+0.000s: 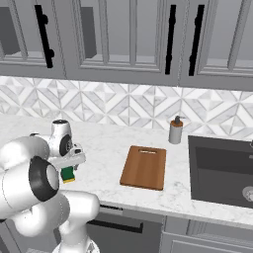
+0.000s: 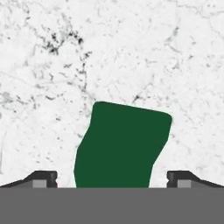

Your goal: Pick up the sponge from the counter and clean the cutting board by briefly scrubbing or pressing down on the cutting board. Once finished, release the sponge.

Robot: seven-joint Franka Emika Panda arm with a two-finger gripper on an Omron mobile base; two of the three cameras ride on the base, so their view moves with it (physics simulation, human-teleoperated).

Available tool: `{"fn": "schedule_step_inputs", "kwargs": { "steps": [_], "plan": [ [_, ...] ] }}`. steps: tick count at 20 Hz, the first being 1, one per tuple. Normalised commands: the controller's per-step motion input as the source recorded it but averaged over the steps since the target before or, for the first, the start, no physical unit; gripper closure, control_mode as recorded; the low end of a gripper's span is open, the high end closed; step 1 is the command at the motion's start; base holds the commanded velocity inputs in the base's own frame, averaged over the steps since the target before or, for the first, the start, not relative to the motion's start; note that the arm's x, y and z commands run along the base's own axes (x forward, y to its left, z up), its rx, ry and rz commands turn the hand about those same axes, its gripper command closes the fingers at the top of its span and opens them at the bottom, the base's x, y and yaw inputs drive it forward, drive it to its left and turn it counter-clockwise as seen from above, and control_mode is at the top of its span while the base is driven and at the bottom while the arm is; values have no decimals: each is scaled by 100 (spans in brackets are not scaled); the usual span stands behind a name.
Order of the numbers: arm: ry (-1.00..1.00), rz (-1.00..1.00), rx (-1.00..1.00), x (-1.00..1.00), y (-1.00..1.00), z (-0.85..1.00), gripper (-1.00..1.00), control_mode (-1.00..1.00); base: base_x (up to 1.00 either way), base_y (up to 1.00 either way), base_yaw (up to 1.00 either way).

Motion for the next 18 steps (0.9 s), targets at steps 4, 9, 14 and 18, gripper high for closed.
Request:
{"fn": "schedule_step_inputs", "kwargs": {
  "steps": [4,9,14,18],
  "plan": [
    [8,0,0,16,5,-22,-100,-100,0,0,0],
    [6,0,0,9,3,-25,-100,-100,0,0,0],
    [3,0,-1,1,14,-25,-100,-100,0,0,0],
    [5,0,-2,1,16,-24,100,-100,0,0,0]
  ]
}}
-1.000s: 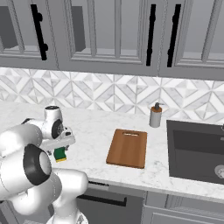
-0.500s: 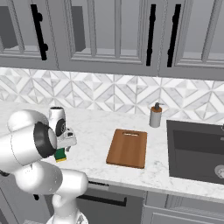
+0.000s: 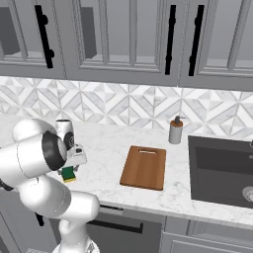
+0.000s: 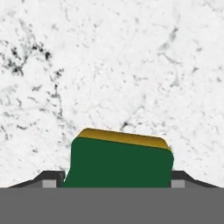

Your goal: Pick up the sponge from the counter and clean the cutting board by briefly scrubbing or pressing down on the cutting board. Once finished, release the sponge.

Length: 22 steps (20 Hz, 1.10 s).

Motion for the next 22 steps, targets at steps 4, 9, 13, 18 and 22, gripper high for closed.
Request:
{"fn": "schedule_step_inputs", "kwargs": {
  "steps": [4,9,13,18,22],
  "plan": [
    [6,0,0,0,0,-48,100,-100,0,0,0],
    [6,0,0,-4,0,-39,100,-100,0,0,0],
    [-5,0,2,-22,-16,0,100,-100,0,0,0],
    [-20,3,9,-37,-68,43,100,-100,0,0,0],
    [-7,11,8,-3,-93,64,100,-100,0,0,0]
  ]
}}
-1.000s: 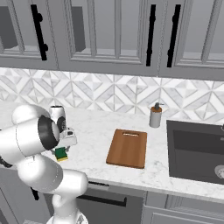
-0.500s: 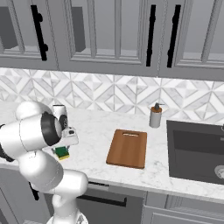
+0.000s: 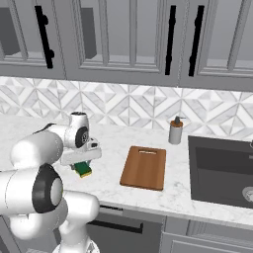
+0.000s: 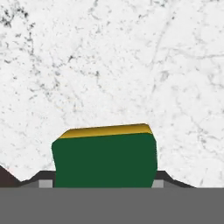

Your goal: Pick up the sponge from the counter and clean the cutting board by briefly scrubbing or pressing down on the cutting board. Once finished, release the sponge.

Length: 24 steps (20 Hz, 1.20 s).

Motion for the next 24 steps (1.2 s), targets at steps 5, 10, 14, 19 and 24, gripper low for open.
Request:
{"fn": "schedule_step_inputs", "kwargs": {
  "steps": [5,10,14,19,24],
  "plan": [
    [10,17,4,27,-92,87,100,-100,0,0,0],
    [6,12,0,37,-81,37,100,-100,0,0,0],
    [0,9,0,46,-77,-4,100,-100,0,0,0],
    [-12,14,-1,9,-46,-43,100,-100,0,0,0],
    [-34,15,-2,19,3,-98,100,-100,0,0,0]
  ]
}}
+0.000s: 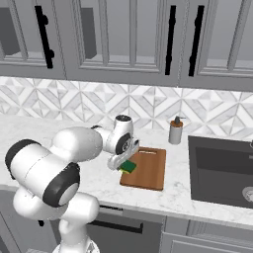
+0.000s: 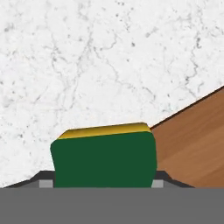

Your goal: Pick up the sponge from the counter and clean the cutting board by briefly scrubbing or pressing down on the cutting board. Once finished, release the sponge.

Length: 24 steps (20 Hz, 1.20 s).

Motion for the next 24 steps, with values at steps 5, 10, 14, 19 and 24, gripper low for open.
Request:
{"fn": "schedule_step_inputs", "kwargs": {
  "steps": [5,10,14,19,24],
  "plan": [
    [-40,11,0,10,10,-100,100,-100,0,0,0],
    [-19,7,5,16,0,-100,100,-100,0,0,0],
    [0,9,3,28,-3,-56,100,-100,0,0,0],
    [-29,4,-1,-30,0,-4,100,-100,0,0,0],
    [-56,0,1,-40,6,-73,100,-100,0,0,0]
  ]
}}
